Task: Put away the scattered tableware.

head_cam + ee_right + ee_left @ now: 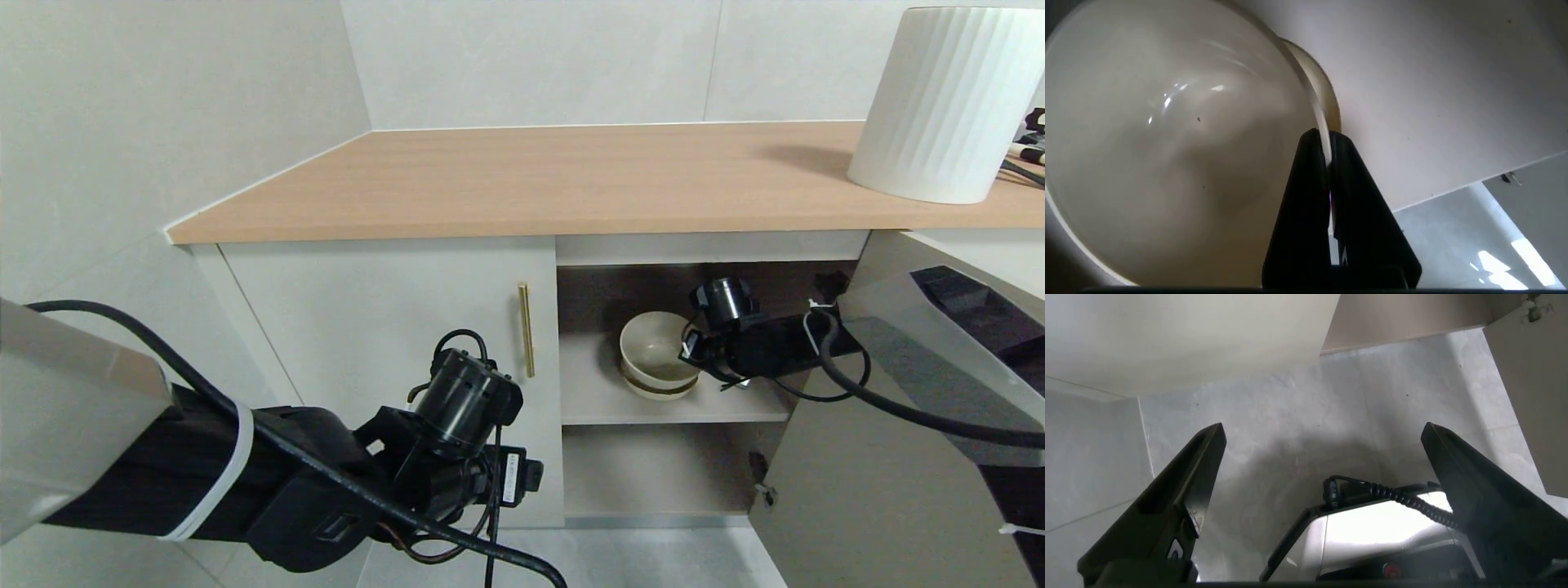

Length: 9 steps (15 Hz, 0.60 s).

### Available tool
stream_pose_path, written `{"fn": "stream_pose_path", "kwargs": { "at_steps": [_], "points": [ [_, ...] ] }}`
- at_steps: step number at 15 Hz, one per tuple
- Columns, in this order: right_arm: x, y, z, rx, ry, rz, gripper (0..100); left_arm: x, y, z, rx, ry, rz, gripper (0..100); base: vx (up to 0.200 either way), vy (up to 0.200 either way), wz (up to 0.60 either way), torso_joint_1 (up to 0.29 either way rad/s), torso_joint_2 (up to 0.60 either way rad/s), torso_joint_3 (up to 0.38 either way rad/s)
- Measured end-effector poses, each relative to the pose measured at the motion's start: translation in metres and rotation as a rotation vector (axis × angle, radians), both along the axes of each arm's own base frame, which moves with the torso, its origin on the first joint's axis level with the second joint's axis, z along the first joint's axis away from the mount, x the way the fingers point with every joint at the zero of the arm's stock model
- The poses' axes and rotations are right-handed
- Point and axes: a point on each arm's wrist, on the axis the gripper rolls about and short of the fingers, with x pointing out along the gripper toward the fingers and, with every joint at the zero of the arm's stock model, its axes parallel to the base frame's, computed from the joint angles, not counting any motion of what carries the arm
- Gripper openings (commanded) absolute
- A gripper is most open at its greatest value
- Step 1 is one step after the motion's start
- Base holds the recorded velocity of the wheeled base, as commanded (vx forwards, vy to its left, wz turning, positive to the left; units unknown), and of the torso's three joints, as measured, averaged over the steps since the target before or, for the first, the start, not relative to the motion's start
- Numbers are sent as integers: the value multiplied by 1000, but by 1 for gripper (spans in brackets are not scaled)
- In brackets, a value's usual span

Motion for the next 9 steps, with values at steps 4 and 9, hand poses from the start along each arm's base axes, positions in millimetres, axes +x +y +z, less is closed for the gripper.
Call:
{"fn": "stream_pose_path", "kwargs": {
  "at_steps": [4, 9],
  "points": [
    [3, -3, -6, -5, 8, -7, 0, 0, 0, 0, 0, 0, 0, 100, 0, 0, 0, 0, 0, 0],
    [5, -3, -9, -7, 14, -9, 100, 0, 0, 0, 0, 0, 0, 100, 0, 0, 0, 0, 0, 0]
  ]
}}
